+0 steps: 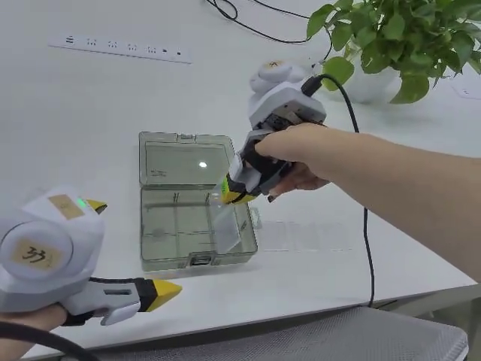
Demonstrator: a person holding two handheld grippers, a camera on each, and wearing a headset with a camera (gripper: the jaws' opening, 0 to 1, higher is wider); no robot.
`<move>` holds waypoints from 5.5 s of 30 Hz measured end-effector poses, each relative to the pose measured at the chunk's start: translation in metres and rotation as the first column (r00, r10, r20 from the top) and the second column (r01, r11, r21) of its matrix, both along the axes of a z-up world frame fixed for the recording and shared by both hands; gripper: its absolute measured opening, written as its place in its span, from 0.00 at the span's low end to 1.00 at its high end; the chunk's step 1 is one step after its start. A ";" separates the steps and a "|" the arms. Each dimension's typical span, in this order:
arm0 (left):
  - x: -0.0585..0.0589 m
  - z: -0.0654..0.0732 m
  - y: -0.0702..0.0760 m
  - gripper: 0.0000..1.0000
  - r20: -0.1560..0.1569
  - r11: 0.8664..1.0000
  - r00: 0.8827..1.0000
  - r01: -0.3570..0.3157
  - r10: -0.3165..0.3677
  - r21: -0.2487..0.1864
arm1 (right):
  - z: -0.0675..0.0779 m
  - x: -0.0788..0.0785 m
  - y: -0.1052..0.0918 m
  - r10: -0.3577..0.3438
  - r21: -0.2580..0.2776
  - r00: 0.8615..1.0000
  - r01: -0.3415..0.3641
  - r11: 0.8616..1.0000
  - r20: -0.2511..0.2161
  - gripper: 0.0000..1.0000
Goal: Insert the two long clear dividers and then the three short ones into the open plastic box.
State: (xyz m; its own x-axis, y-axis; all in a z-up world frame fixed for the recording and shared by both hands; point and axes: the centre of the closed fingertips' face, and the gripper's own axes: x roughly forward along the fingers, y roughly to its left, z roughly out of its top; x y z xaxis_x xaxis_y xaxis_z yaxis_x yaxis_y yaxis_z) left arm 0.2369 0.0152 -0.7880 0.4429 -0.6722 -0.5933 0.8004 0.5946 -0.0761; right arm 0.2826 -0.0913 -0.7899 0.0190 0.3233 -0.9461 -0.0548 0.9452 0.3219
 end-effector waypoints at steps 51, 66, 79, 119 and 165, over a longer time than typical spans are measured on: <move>-0.004 -0.004 0.006 0.90 -0.019 1.000 1.000 -0.025 0.025 0.012 | -0.022 0.006 0.007 0.160 -0.076 0.987 -0.157 0.985 0.023 0.03; -0.006 -0.006 0.007 0.90 -0.022 0.999 0.999 -0.033 0.033 0.015 | -0.028 0.002 0.008 0.191 -0.083 0.981 -0.188 0.979 0.034 0.04; -0.008 -0.007 0.007 0.90 -0.024 0.999 0.999 -0.034 0.035 0.020 | -0.029 0.003 0.014 0.226 -0.029 0.971 -0.225 0.974 0.082 0.15; -0.008 -0.001 0.011 0.89 -0.029 0.998 0.997 -0.064 0.065 0.021 | 0.016 0.022 0.019 0.245 0.029 0.766 -0.325 0.945 0.594 1.00; 0.041 -0.037 0.130 0.71 -0.157 0.909 0.914 -0.327 0.373 0.257 | 0.045 -0.025 -0.022 0.174 0.113 0.530 -0.464 0.878 0.830 1.00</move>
State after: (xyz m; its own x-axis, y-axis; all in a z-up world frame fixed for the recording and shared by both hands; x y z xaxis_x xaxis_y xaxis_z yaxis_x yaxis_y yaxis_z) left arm 0.2779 0.1454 -0.8250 0.4835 -0.3373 -0.8078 0.5193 0.8534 -0.0456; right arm 0.2571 -0.1137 -0.7444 0.5311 0.7086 -0.4646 -0.6964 0.6774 0.2370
